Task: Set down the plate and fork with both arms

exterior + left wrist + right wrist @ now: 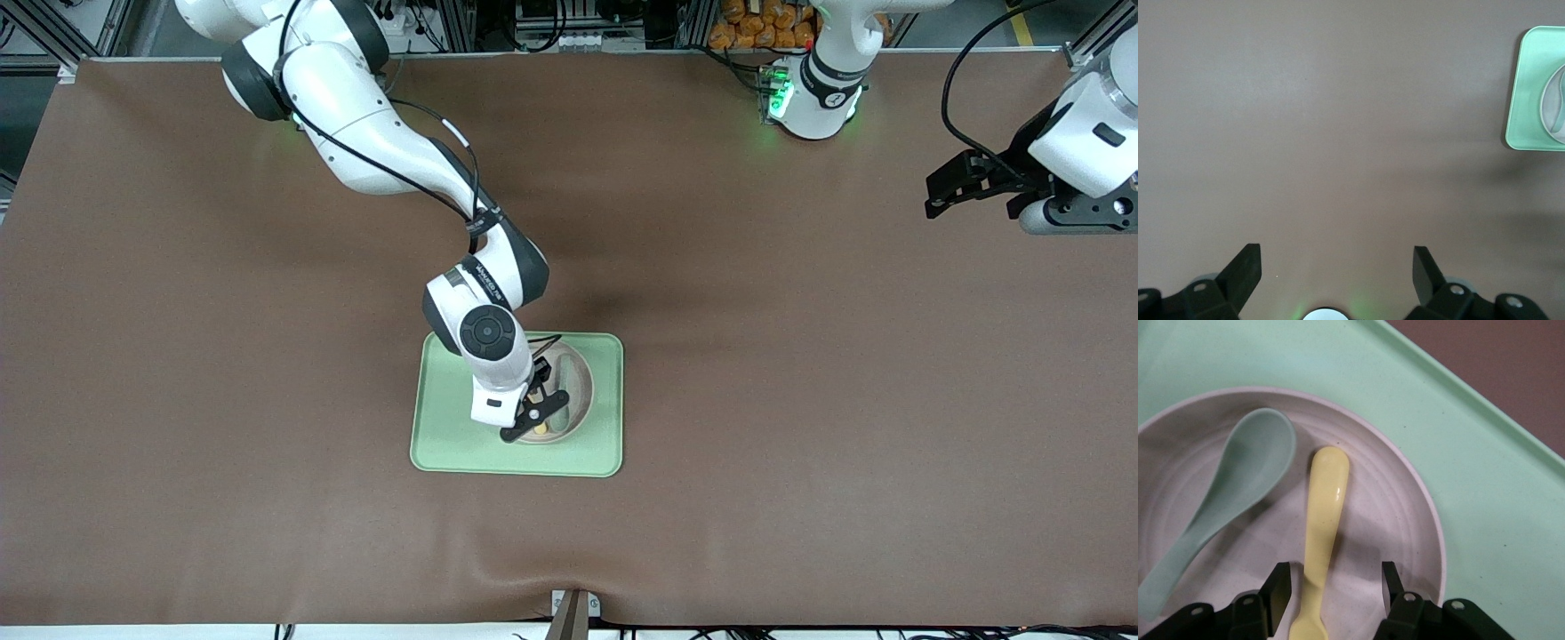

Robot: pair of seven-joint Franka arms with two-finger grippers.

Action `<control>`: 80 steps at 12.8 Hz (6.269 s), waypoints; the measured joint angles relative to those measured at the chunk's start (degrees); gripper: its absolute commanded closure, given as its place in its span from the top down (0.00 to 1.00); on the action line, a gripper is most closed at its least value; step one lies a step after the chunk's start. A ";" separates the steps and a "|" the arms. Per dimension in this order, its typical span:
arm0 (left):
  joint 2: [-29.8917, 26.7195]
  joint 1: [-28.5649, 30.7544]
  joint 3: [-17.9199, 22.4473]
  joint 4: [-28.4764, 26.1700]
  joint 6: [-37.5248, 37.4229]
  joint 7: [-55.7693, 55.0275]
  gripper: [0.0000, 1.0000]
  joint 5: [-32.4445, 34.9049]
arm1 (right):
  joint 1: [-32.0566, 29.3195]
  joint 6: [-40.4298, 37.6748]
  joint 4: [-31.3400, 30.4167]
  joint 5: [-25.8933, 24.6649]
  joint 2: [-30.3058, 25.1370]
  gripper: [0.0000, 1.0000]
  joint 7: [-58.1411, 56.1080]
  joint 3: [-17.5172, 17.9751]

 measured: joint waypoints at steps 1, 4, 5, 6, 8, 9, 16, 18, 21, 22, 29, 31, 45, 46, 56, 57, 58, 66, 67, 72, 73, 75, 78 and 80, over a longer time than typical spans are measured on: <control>0.06 0.09 0.10 0.00 0.00 0.00 1.00 0.00 | 0.03 0.06 -0.04 0.00 0.00 0.63 0.00 0.00; 0.35 0.27 0.28 -0.01 0.00 0.01 1.00 0.00 | 0.10 0.07 -0.12 0.00 0.01 0.63 0.00 0.06; 0.45 0.30 0.29 -0.01 0.00 0.01 1.00 0.00 | 0.17 0.08 -0.20 0.00 0.06 0.63 0.00 0.08; 0.48 0.29 0.28 -0.01 0.00 0.01 1.00 0.00 | 0.23 0.17 -0.27 0.00 0.13 0.62 0.00 0.09; 0.48 0.27 0.12 0.03 0.00 0.05 1.00 0.00 | 0.30 0.77 -0.70 -0.16 0.21 0.48 0.00 0.09; 0.48 0.26 -0.04 0.05 0.00 0.05 1.00 0.00 | 0.31 1.07 -0.73 -0.19 0.20 0.25 0.00 0.16; 0.48 0.26 -0.15 0.06 0.01 0.05 1.00 0.00 | 0.47 1.47 -0.64 -0.26 0.04 0.00 3.54 0.38; 0.48 0.26 -0.15 0.06 0.01 0.05 1.00 0.00 | 0.47 1.33 -0.49 -0.26 0.03 0.00 4.89 0.39; 0.48 0.26 -0.15 0.06 0.01 0.05 1.00 0.00 | 0.48 -0.35 0.30 -0.24 -0.10 0.00 5.49 0.60; 0.48 0.26 -0.15 0.06 0.01 0.05 1.00 0.00 | 0.48 -1.32 0.82 -0.22 -0.22 0.00 5.90 0.67; 0.48 0.26 -0.15 0.06 0.01 0.05 1.00 0.00 | -1.33 -6.59 2.17 2.31 -3.12 0.00 7.45 0.11; 0.48 0.26 -0.14 0.07 0.01 0.05 1.00 0.00 | -4.51 -7.82 2.11 4.09 -3.70 0.00 7.47 -0.12; 0.48 0.27 -0.10 0.07 0.01 0.05 1.00 0.00 | -11.35 -5.69 -5.68 7.94 -3.70 1.00 12.43 0.12; 0.48 0.27 -0.08 0.07 0.01 0.05 1.00 0.00 | -11.37 -5.66 -5.68 7.95 -3.78 1.00 12.45 0.11; 0.48 0.29 0.09 0.09 0.01 0.05 1.00 0.00 | -17.37 -17.41 -4.56 7.94 -13.56 1.00 13.02 -0.68; 0.48 0.29 0.11 0.10 0.01 0.05 1.00 0.00 | -18.92 -19.20 -4.48 7.94 -15.59 1.00 13.46 -0.64; 0.48 0.29 0.12 0.11 0.02 0.06 1.00 0.00 | -20.43 -21.32 -4.45 7.95 -17.75 1.00 13.58 -0.57; 0.48 0.29 0.17 0.27 0.04 0.06 1.00 0.05 | -32.10 -38.98 -4.42 7.89 -32.96 1.00 14.14 4.25; 0.47 0.29 0.17 0.29 0.04 0.08 1.00 0.06 | -33.47 -40.33 -4.44 7.89 -34.94 1.00 14.09 4.30; 0.44 0.29 0.12 0.51 0.23 0.68 1.00 0.28 | -35.09 -43.41 -7.56 7.07 -46.53 1.00 14.06 4.70; 0.44 0.29 0.13 0.54 0.26 1.78 1.00 0.30 | -35.09 -43.37 -9.52 6.01 -49.41 1.00 14.07 4.99; 0.43 0.30 0.20 0.60 0.29 3.92 1.00 0.33 | -35.08 -42.13 -15.36 3.43 -55.35 1.00 14.10 5.61; 0.44 0.31 0.22 0.64 0.33 4.50 1.00 0.37 | -35.08 -38.23 -25.42 2.43 -62.62 1.00 14.09 5.74; 0.44 0.31 0.20 0.64 0.34 4.51 1.00 0.38 | -35.08 -36.90 -27.15 1.24 -63.81 1.00 13.45 5.69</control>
